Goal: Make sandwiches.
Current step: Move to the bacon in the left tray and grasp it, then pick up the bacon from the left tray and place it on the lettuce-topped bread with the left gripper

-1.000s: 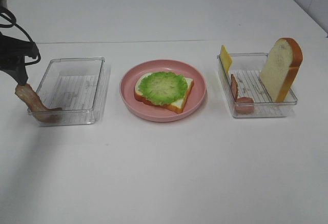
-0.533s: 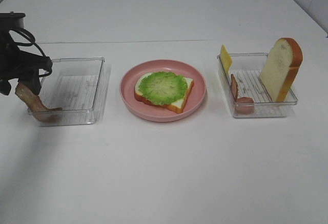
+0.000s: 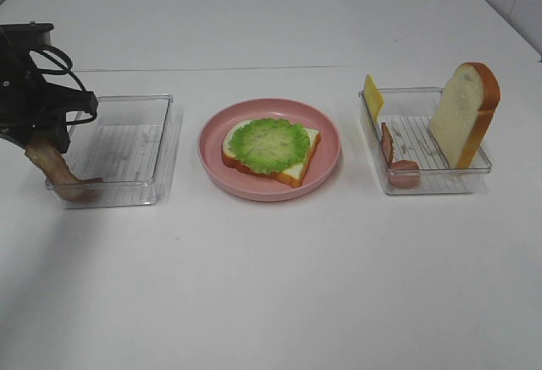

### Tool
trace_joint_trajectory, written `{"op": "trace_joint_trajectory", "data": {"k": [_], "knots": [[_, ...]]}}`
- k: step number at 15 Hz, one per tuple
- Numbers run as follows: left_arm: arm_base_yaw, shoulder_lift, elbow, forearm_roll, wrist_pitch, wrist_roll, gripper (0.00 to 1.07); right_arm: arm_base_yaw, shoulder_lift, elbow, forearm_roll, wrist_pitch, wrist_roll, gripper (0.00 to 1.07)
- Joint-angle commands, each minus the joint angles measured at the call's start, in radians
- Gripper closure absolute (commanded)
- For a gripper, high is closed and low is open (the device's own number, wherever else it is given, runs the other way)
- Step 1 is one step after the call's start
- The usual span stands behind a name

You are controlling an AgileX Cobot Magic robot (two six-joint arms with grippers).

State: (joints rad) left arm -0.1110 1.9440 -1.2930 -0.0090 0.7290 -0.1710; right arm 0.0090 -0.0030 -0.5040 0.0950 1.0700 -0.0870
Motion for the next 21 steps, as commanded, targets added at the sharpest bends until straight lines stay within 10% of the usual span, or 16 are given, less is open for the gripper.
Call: {"op": "trace_joint_trajectory", "data": {"k": [1, 3, 11, 21], "knots": [[-0.001, 0.001, -0.009, -0.01, 0.02, -0.007, 0.93, -0.007, -0.015, 0.001, 0.004, -0.01, -0.005, 0.37], [-0.001, 0.001, -0.009, -0.01, 0.028, -0.007, 1.07, -0.007, -0.015, 0.001, 0.004, -0.01, -0.005, 0.37], [-0.001, -0.046, -0.074, -0.081, 0.049, 0.033, 1.07, -0.007, -0.015, 0.001, 0.004, -0.01, -0.005, 0.37], [-0.026, 0.019, -0.297, -0.963, 0.08, 0.559, 1.07, -0.007, -0.015, 0.001, 0.004, -0.01, -0.005, 0.37]]}}
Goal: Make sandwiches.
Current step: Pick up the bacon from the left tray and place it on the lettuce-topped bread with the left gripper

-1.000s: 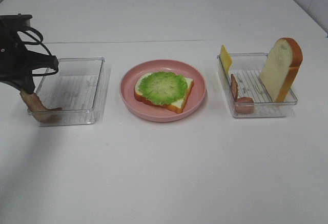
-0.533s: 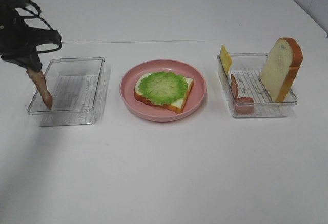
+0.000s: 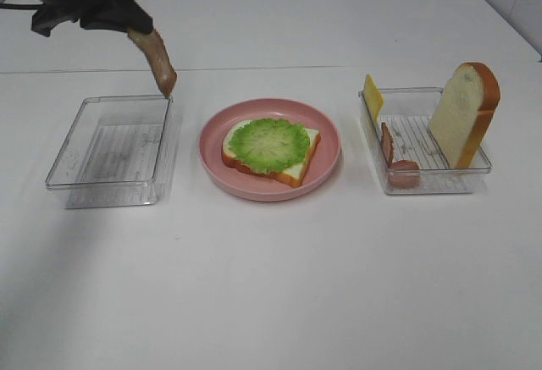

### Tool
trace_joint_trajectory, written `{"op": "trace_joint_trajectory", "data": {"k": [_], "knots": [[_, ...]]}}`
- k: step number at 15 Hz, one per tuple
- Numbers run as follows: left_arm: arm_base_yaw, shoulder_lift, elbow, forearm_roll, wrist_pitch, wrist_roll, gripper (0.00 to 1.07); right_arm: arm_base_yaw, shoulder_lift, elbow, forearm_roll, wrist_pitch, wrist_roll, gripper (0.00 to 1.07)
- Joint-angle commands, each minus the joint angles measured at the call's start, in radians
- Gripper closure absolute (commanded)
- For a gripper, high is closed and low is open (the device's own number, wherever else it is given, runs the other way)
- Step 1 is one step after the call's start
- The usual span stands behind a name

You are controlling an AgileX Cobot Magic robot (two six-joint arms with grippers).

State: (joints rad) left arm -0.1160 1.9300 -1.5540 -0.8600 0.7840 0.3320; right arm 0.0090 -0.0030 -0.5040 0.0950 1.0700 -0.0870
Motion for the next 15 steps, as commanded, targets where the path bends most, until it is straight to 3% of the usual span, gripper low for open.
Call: {"op": "trace_joint_trajectory", "data": {"k": [1, 9, 15], "knots": [[-0.041, 0.069, -0.073, -0.157, 0.048, 0.073, 1.07, -0.007, -0.015, 0.001, 0.004, -0.01, -0.005, 0.37], [-0.209, 0.369, -0.393, -0.325, 0.166, 0.063, 1.07, -0.007, -0.015, 0.001, 0.004, -0.01, -0.005, 0.37], [-0.24, 0.494, -0.405, -0.316, 0.185, 0.052, 1.07, -0.007, -0.015, 0.001, 0.004, -0.01, -0.005, 0.37]]}}
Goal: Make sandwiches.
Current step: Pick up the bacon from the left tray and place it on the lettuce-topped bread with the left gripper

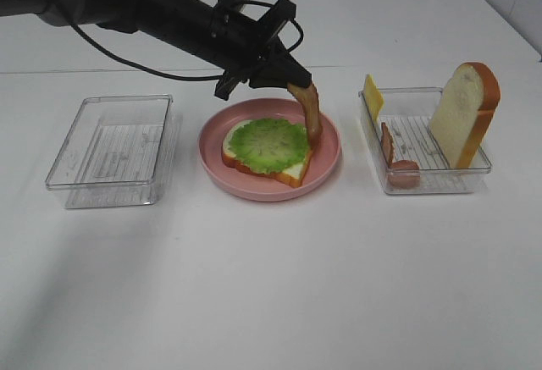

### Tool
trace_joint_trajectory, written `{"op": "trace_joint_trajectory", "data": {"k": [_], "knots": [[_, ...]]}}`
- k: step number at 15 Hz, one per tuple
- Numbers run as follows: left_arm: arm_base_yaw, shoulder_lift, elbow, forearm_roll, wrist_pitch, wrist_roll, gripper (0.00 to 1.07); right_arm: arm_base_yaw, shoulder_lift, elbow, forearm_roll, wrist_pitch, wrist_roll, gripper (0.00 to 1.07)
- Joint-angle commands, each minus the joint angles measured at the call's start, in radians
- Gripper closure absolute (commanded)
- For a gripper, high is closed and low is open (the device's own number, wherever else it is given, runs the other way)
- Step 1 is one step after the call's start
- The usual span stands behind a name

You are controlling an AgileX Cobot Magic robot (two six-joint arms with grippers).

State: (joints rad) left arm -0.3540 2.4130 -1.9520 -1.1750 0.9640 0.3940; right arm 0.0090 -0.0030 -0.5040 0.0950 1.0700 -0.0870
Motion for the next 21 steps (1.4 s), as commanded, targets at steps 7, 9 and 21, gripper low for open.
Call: {"op": "trace_joint_trajectory", "data": {"k": [7, 9, 21], "knots": [[0.049, 0.014, -0.007, 0.215, -0.006, -0.071, 1.07, -0.007, -0.015, 0.001, 0.004, -0.01, -0.005, 0.37], [0.049, 0.014, -0.007, 0.269, -0.008, -0.074, 1.07, -0.007, -0.015, 0.001, 0.004, -0.01, -0.005, 0.37], [0.053, -0.05, -0.007, 0.476, -0.093, -0.197, 0.35, -0.007, -0.015, 0.001, 0.004, -0.01, -0.005, 0.37]]}}
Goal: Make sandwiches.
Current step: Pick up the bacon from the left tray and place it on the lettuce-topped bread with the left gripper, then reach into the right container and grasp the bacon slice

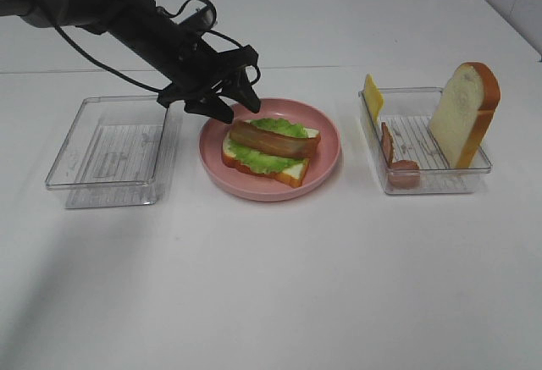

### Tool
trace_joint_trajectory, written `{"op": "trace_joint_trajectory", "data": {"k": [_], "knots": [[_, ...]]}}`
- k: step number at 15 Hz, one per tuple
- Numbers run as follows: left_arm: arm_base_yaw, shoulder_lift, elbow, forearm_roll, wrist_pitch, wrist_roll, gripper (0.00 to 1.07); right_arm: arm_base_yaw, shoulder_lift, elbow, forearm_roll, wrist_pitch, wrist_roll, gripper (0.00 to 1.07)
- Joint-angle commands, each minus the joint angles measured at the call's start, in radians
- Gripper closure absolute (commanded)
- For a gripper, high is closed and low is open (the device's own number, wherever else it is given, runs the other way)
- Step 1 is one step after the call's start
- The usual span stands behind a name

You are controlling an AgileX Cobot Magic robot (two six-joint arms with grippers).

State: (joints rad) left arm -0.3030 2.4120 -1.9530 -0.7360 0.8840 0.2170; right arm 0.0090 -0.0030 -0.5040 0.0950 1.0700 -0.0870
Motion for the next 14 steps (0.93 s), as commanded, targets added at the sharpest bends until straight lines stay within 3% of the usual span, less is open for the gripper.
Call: {"op": "trace_joint_trajectory", "data": {"k": [1, 2, 3, 8, 11, 14], "knots": [[0.002, -0.079, -0.006, 0.096, -0.014, -0.036, 0.31, -0.007, -0.015, 0.001, 0.004, -0.01, -0.005, 0.37], [0.002, -0.114, -0.007, 0.182, -0.003, -0.06, 0.3, -0.007, -0.015, 0.001, 0.004, -0.01, -0.005, 0.37], [0.002, -0.159, -0.009, 0.309, 0.028, -0.134, 0.3, -0.007, -0.015, 0.001, 0.004, -0.01, -0.005, 0.37], [0.002, -0.315, -0.009, 0.607, 0.24, -0.307, 0.3, -0.007, -0.015, 0.001, 0.004, -0.01, -0.005, 0.37], [0.002, -0.429, -0.009, 0.671, 0.404, -0.333, 0.3, -0.007, -0.015, 0.001, 0.004, -0.01, -0.005, 0.37], [0.002, -0.611, 0.082, 0.674, 0.402, -0.341, 0.3, -0.007, -0.015, 0.001, 0.004, -0.01, -0.005, 0.37]]}}
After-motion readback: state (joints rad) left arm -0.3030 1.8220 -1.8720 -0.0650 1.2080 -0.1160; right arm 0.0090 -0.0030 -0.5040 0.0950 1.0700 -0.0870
